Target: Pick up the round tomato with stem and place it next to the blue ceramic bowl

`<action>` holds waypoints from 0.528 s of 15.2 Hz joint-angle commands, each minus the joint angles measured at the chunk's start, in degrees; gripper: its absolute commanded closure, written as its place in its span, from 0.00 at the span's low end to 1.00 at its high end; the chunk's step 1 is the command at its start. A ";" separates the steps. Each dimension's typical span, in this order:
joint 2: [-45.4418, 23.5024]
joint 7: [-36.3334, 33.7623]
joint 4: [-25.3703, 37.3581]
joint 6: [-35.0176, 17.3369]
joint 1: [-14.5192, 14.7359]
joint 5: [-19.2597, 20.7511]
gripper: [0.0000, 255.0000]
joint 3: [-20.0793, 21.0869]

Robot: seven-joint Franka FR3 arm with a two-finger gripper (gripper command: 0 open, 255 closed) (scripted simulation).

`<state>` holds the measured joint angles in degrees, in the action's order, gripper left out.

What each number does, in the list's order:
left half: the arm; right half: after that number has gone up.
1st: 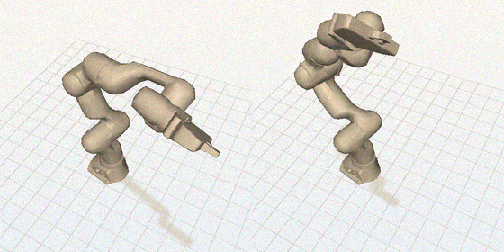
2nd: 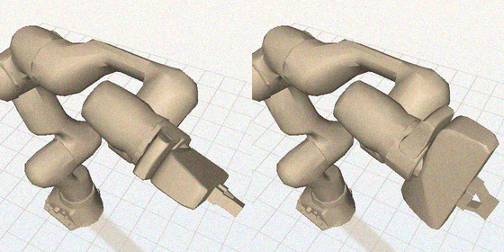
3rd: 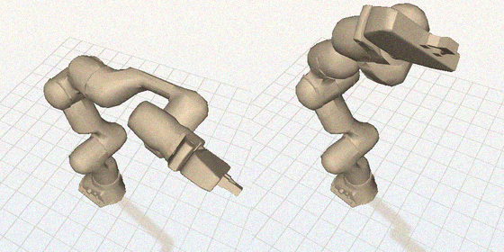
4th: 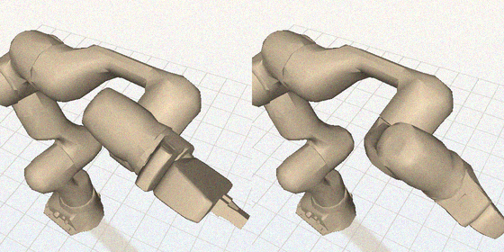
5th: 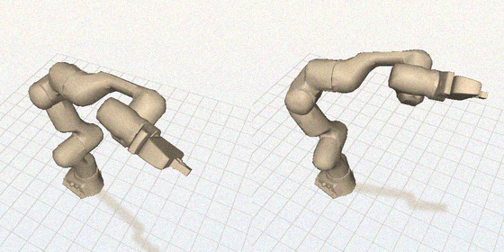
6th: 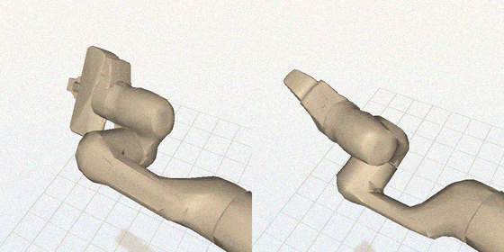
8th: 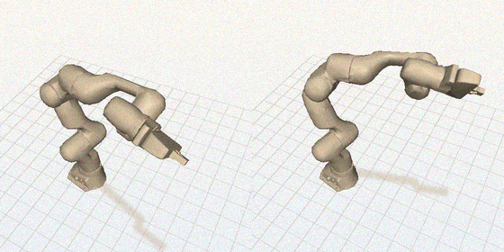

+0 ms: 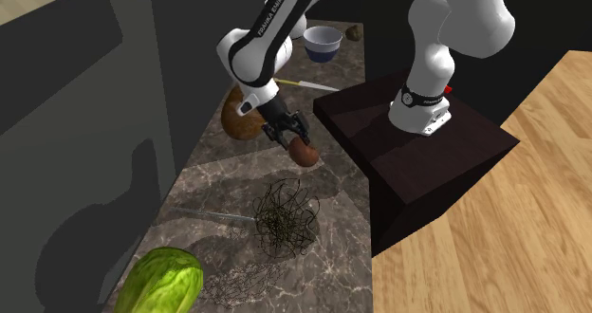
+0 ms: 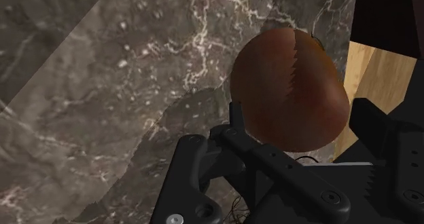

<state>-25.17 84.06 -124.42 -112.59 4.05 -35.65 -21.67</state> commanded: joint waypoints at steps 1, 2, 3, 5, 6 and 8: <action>1.47 -0.90 -0.17 0.93 0.26 0.79 1.00 -0.38; 2.17 -1.30 -0.26 1.37 0.37 1.17 1.00 -0.56; 2.86 -1.70 -0.34 1.81 0.47 1.55 1.00 -0.73; 4.22 -2.51 -0.45 2.71 0.65 2.30 1.00 -1.06; 4.89 -2.92 -0.49 3.17 0.74 2.67 1.00 -1.22; 6.22 -3.74 -0.53 4.10 0.91 3.40 1.00 -1.52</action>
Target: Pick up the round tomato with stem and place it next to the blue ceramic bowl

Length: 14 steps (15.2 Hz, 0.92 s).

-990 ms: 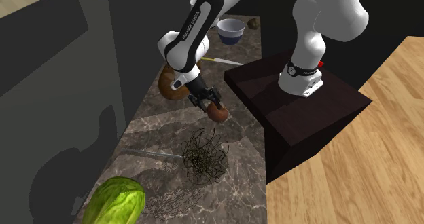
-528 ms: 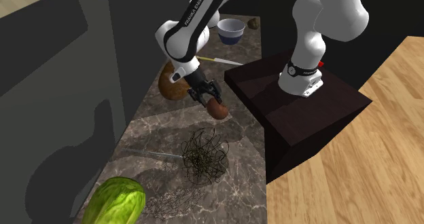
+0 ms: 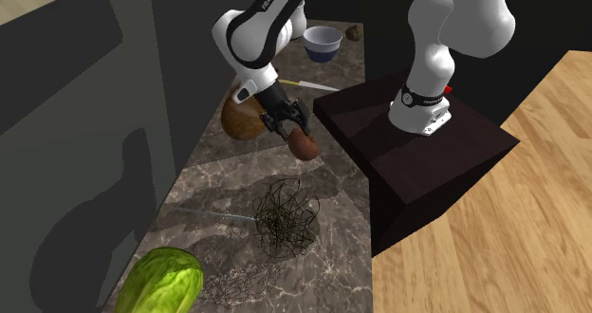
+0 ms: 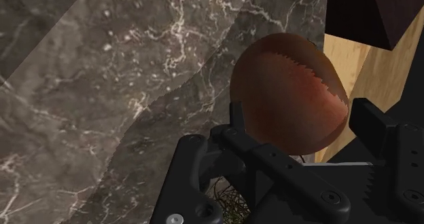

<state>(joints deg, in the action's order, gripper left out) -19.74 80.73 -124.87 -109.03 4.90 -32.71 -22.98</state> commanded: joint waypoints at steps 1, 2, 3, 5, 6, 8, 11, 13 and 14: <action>1.45 -0.82 -0.08 1.02 0.14 0.82 1.00 -0.36; 2.09 -1.23 -0.07 1.50 0.21 1.17 1.00 -0.49; 2.73 -1.65 -0.04 1.98 0.28 1.53 1.00 -0.62; 3.99 -2.47 0.05 2.97 0.41 2.22 1.00 -0.86; 4.60 -2.88 0.11 3.47 0.46 2.55 1.00 -0.98; 5.81 -3.70 0.28 4.49 0.57 3.21 1.00 -1.18; 7.56 -4.92 0.62 6.07 0.71 4.15 1.00 -1.46; 8.68 -5.73 0.92 7.14 0.78 4.75 1.00 -1.61; 9.22 -6.13 1.08 7.69 0.81 5.03 1.00 -1.68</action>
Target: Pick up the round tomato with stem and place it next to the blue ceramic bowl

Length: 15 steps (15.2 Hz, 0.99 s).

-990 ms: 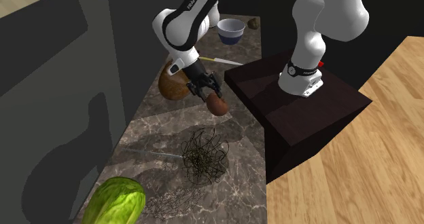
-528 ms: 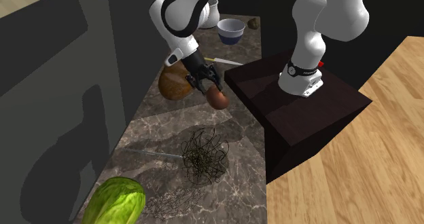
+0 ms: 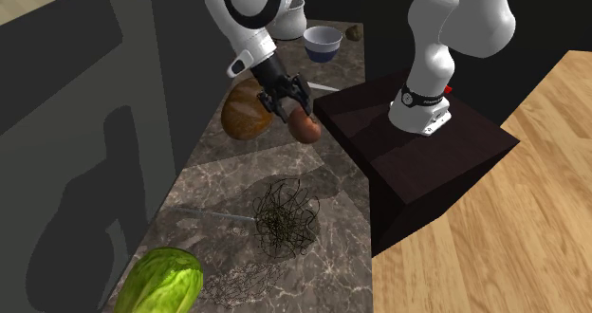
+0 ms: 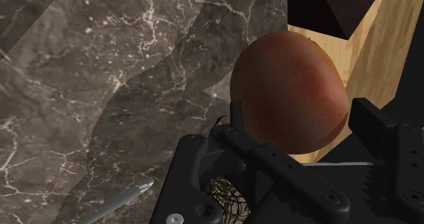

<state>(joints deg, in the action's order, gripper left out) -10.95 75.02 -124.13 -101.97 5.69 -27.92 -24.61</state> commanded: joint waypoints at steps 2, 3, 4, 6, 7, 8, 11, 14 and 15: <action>1.48 -1.20 0.71 1.73 0.08 0.79 1.00 -0.18; 1.77 -1.42 0.82 2.03 0.09 0.94 1.00 -0.21; 2.89 -0.68 -0.58 1.93 -0.39 1.88 1.00 -0.84; 5.05 0.79 -3.19 1.80 -1.44 3.84 1.00 -2.12; 6.08 1.52 -4.40 1.77 -2.00 4.87 1.00 -2.78; 7.08 2.25 -5.55 1.76 -2.59 5.93 1.00 -3.45; 9.86 4.46 -8.60 1.87 -4.53 9.26 1.00 -5.53; 12.29 6.76 -11.05 2.17 -6.68 12.77 1.00 -7.71; 13.00 7.56 -11.73 2.31 -7.44 13.97 1.00 -8.46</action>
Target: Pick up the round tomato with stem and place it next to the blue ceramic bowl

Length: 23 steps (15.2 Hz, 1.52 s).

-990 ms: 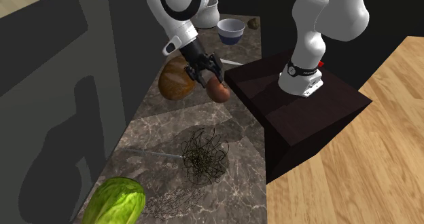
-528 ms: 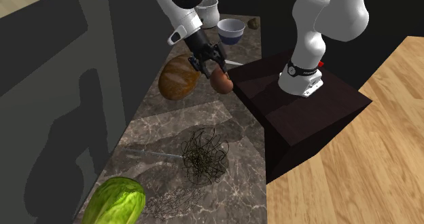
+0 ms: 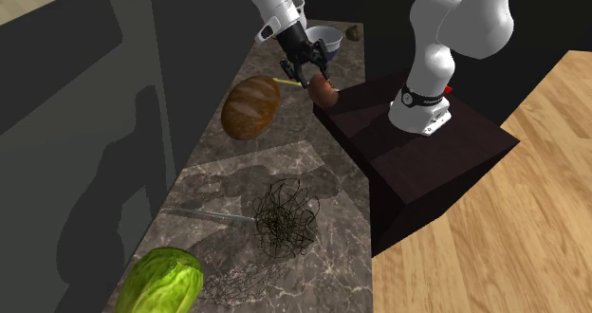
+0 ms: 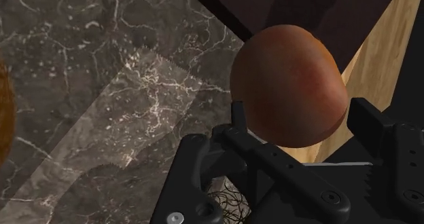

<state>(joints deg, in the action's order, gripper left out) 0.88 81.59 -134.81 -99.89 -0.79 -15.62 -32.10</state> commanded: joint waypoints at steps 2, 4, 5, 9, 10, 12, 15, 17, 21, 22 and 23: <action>2.46 2.64 -2.19 0.55 -2.54 4.09 1.00 -2.48; 3.52 4.39 -3.06 0.91 -4.16 6.51 1.00 -4.05; 3.95 5.31 -3.40 1.11 -4.99 7.71 1.00 -4.84; 5.05 9.32 -4.03 1.92 -8.31 12.34 1.00 -8.10; 5.14 10.42 -4.01 2.12 -9.14 13.44 1.00 -8.94; 5.09 12.73 -3.78 2.47 -10.77 15.51 1.00 -10.63; 4.39 16.55 -2.93 2.90 -13.13 18.28 1.00 -13.22; 3.48 19.34 -2.04 3.07 -14.64 19.82 1.00 -14.95; 0.46 25.57 0.46 3.12 -17.56 21.99 1.00 -18.42; -0.57 27.27 1.23 3.07 -18.31 22.30 1.00 -19.24; -1.70 29.04 2.06 2.98 -19.08 22.52 1.00 -20.04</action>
<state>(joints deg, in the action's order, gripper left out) 1.49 108.36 -134.09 -96.54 -19.30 7.50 -51.41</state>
